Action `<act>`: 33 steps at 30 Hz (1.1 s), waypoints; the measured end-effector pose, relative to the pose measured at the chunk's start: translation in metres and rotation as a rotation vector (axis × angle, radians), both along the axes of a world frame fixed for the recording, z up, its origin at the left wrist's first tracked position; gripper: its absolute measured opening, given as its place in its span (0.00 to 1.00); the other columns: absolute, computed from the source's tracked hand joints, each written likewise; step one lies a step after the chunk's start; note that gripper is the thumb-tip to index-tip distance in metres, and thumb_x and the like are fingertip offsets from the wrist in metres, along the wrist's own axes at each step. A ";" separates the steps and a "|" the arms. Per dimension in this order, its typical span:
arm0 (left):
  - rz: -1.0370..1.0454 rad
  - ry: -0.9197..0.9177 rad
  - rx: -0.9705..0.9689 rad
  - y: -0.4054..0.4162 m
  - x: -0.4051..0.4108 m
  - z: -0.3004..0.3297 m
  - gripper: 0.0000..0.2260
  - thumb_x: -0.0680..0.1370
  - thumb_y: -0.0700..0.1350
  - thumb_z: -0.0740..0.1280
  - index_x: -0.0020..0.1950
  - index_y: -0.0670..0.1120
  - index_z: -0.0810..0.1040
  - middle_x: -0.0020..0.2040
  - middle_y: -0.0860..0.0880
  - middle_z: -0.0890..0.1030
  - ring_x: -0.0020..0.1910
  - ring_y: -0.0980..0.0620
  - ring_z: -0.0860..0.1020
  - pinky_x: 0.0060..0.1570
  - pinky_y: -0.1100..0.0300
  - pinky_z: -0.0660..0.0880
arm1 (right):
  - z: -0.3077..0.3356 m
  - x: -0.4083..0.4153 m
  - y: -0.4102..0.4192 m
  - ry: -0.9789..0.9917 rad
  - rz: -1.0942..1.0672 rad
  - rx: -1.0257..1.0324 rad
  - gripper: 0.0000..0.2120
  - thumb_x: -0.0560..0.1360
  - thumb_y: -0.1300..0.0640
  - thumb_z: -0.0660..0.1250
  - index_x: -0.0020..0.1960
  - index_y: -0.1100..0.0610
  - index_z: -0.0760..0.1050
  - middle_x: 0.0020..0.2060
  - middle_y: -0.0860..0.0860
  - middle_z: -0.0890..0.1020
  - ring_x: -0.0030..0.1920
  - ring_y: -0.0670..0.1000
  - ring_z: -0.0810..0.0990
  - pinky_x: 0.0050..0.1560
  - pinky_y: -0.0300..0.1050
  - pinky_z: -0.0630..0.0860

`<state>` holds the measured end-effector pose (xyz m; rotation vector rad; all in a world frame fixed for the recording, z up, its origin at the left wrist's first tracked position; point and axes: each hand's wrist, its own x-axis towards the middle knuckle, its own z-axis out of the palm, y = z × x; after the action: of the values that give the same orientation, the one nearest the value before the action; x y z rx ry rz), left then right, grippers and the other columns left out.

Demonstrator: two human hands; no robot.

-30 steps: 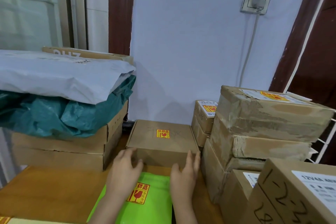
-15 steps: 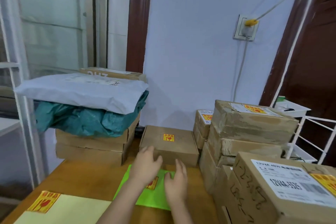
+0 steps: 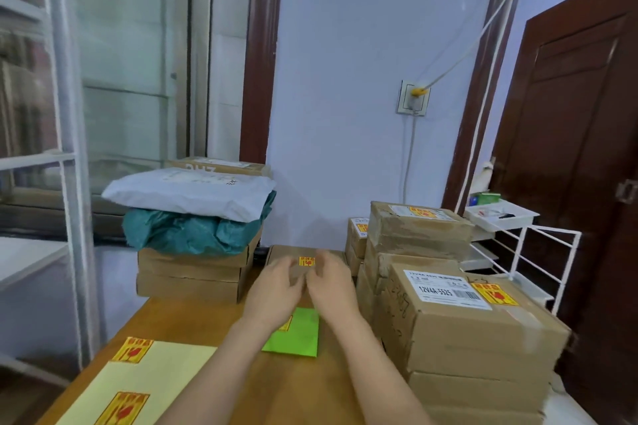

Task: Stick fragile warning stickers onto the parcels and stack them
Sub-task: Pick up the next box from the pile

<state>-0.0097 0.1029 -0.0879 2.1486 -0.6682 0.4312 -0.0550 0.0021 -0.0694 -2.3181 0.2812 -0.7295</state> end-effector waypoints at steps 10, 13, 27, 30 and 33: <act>-0.059 -0.158 0.286 -0.014 -0.055 0.062 0.19 0.80 0.49 0.58 0.70 0.46 0.67 0.67 0.47 0.72 0.65 0.46 0.71 0.57 0.54 0.70 | 0.087 -0.098 -0.066 0.085 -0.075 -0.456 0.18 0.79 0.58 0.56 0.67 0.60 0.69 0.63 0.56 0.74 0.61 0.57 0.74 0.56 0.50 0.73; -0.103 -0.158 0.320 -0.033 -0.069 0.076 0.19 0.80 0.50 0.57 0.69 0.45 0.68 0.67 0.46 0.72 0.66 0.46 0.69 0.60 0.52 0.70 | 0.095 -0.118 -0.103 0.162 -0.177 -0.492 0.15 0.79 0.56 0.55 0.63 0.58 0.72 0.58 0.55 0.76 0.54 0.56 0.76 0.50 0.50 0.75; -0.236 0.107 0.382 -0.083 -0.097 0.060 0.27 0.80 0.61 0.52 0.71 0.44 0.65 0.66 0.45 0.74 0.62 0.45 0.73 0.53 0.54 0.71 | 0.064 -0.176 -0.197 0.357 -0.417 -0.140 0.19 0.80 0.48 0.60 0.58 0.64 0.72 0.53 0.60 0.79 0.47 0.56 0.75 0.45 0.48 0.71; -0.276 0.252 0.281 -0.090 -0.103 0.056 0.27 0.80 0.63 0.51 0.70 0.45 0.67 0.62 0.45 0.76 0.59 0.45 0.75 0.53 0.54 0.73 | 0.057 -0.183 -0.205 0.352 -0.457 -0.030 0.17 0.80 0.48 0.58 0.49 0.62 0.72 0.43 0.57 0.76 0.39 0.54 0.73 0.35 0.46 0.66; -0.303 0.383 0.130 -0.096 -0.106 0.054 0.25 0.80 0.61 0.52 0.67 0.46 0.71 0.62 0.46 0.76 0.57 0.46 0.74 0.51 0.56 0.70 | 0.048 -0.188 -0.209 0.306 -0.465 0.107 0.19 0.79 0.48 0.57 0.40 0.62 0.72 0.35 0.57 0.75 0.36 0.53 0.72 0.35 0.46 0.63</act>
<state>-0.1160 0.0068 -0.0338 2.1205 -0.7976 -0.1877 -0.2431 -0.2067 -0.0215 -2.2771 0.9976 -0.5517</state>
